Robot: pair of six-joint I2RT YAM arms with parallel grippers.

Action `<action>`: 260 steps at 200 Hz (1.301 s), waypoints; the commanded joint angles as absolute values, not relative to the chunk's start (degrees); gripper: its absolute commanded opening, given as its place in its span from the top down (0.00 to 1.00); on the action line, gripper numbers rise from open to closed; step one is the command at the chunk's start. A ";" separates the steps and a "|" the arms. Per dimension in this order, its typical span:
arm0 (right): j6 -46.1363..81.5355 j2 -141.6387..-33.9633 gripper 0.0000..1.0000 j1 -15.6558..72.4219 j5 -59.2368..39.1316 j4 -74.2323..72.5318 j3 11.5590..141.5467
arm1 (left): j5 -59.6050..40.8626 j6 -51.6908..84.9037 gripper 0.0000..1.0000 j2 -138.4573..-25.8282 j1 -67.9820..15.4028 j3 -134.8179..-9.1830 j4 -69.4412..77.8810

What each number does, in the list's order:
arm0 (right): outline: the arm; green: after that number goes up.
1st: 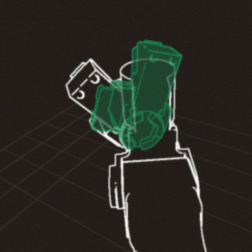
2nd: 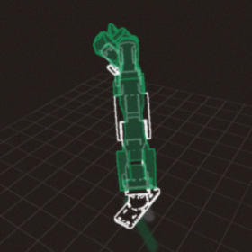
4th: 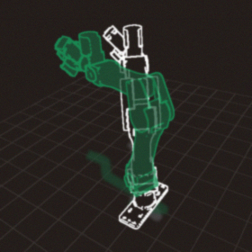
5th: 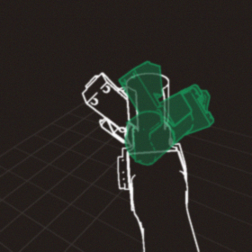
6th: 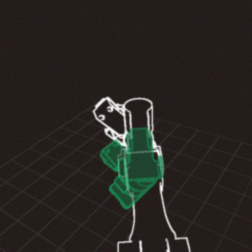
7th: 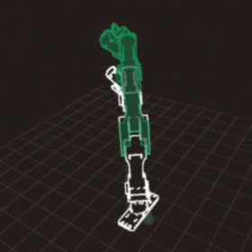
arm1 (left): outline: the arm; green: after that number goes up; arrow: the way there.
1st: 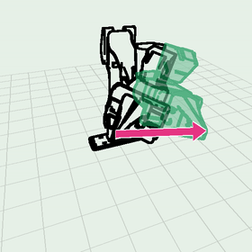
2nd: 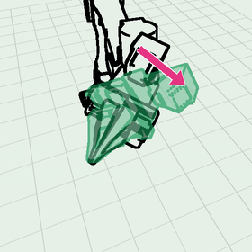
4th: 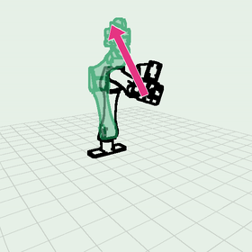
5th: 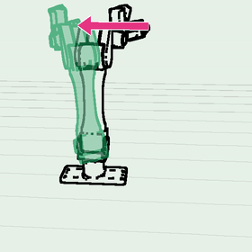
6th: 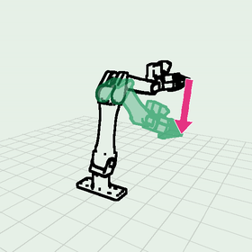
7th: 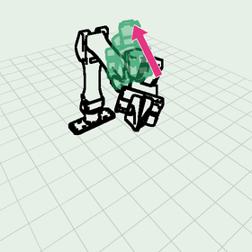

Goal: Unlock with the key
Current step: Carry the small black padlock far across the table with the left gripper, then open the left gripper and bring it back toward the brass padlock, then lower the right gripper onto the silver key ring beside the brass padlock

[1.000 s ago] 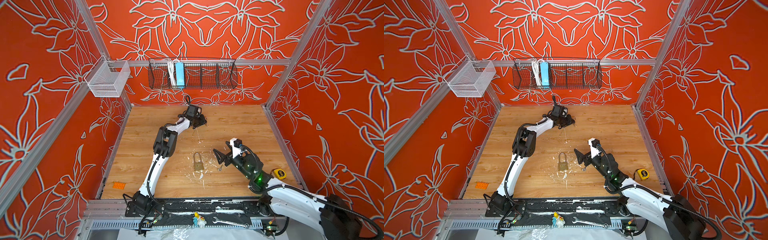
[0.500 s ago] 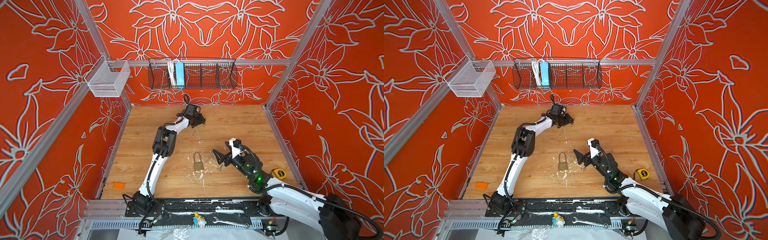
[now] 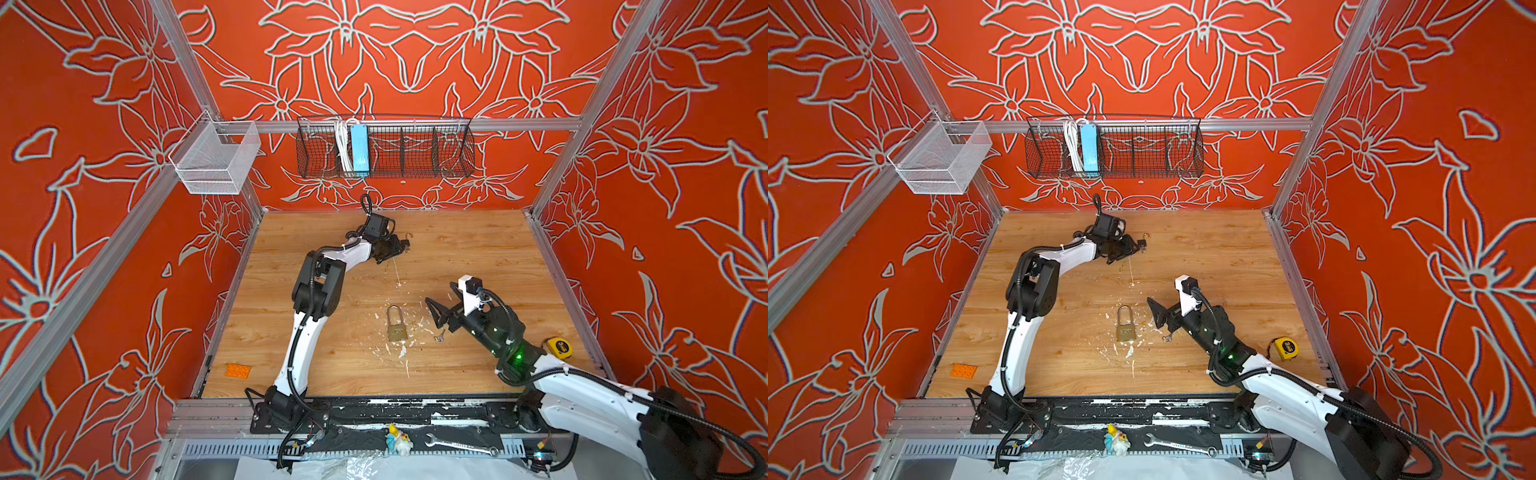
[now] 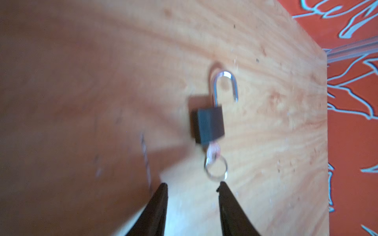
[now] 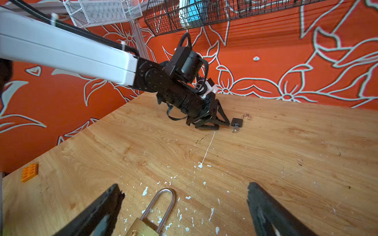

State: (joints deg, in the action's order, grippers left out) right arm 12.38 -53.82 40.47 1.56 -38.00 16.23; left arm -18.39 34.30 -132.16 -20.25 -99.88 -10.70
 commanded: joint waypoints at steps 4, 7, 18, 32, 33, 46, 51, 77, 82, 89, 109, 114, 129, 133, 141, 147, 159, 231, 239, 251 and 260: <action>13.45 -55.97 0.02 40.19 5.22 -34.96 19.69 | -19.73 29.39 0.59 -118.38 -20.26 -89.23 -9.12; 13.47 -56.25 0.02 40.17 5.33 -34.69 19.89 | -19.69 28.91 0.59 -116.74 -20.30 -87.41 -8.97; 13.74 -57.44 0.02 40.03 6.07 -34.55 20.29 | -19.38 27.55 0.59 -110.57 -20.47 -81.17 -8.44; 14.10 -59.21 0.02 39.84 7.30 -33.91 20.86 | -19.38 26.94 0.59 -102.30 -20.97 -72.60 -7.12; 14.17 -59.31 0.02 39.83 7.38 -33.79 20.93 | -19.36 26.87 0.59 -101.64 -20.99 -72.03 -7.08; 14.49 -60.62 0.02 39.65 7.48 -32.22 22.04 | -17.17 25.63 0.59 -94.11 -22.21 -64.93 -5.83; 14.65 -61.07 0.02 39.57 7.25 -31.67 22.50 | -15.37 24.80 0.59 -90.97 -22.94 -62.59 -5.71; 15.11 -63.61 0.02 39.59 8.45 -26.65 25.83 | -2.94 17.99 0.54 -78.85 -29.54 -54.47 -8.78; 15.24 -63.85 0.02 39.55 9.08 -24.68 26.81 | -0.69 16.34 0.54 -77.52 -31.22 -52.78 -8.32; 15.46 -64.26 0.03 39.53 10.09 -21.80 28.28 | 0.58 13.15 0.52 -76.12 -33.23 -49.91 -6.47; 15.94 -64.79 0.06 39.55 14.59 -8.05 34.57 | -2.59 8.13 0.46 -72.63 -34.90 -39.58 5.50; 15.93 -64.86 0.06 39.47 15.40 -5.25 35.71 | -3.71 8.13 0.44 -71.38 -34.94 -38.82 6.08; 15.02 -64.86 0.07 39.38 15.54 2.05 38.52 | -9.93 9.82 0.37 -67.85 -34.90 -36.32 10.53; 14.83 -64.85 0.07 39.38 15.39 3.72 39.17 | -12.05 10.22 0.29 -67.25 -34.89 -35.47 12.08; 14.35 -64.95 0.08 39.39 14.78 6.32 39.83 | -15.66 11.07 0.20 -65.61 -34.91 -34.28 15.22; 14.77 -65.20 0.08 39.38 14.25 8.03 40.19 | -17.35 11.31 0.14 -64.51 -34.98 -33.71 16.31; 16.07 -65.89 0.10 39.37 12.00 10.98 40.45 | -18.65 11.24 0.05 -62.54 -35.13 -32.73 17.36; 16.81 -71.30 0.34 39.37 -2.93 20.19 42.77 | -14.87 12.74 0.03 -59.32 -35.51 -30.60 18.06; 17.04 -72.63 0.36 39.37 -4.92 20.26 43.04 | -14.16 12.83 0.03 -58.75 -35.51 -30.27 18.31; 17.43 -74.70 0.39 39.37 -4.05 22.19 44.28 | -13.32 12.80 0.03 -57.97 -35.51 -29.74 18.70; 17.48 -76.38 0.41 39.37 -3.35 21.93 44.30 | -13.25 12.83 0.03 -57.58 -35.54 -29.30 19.15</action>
State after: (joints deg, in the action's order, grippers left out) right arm 16.82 -73.25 39.48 -0.43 17.58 42.35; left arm -14.28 12.56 -59.53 -35.31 -30.37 16.32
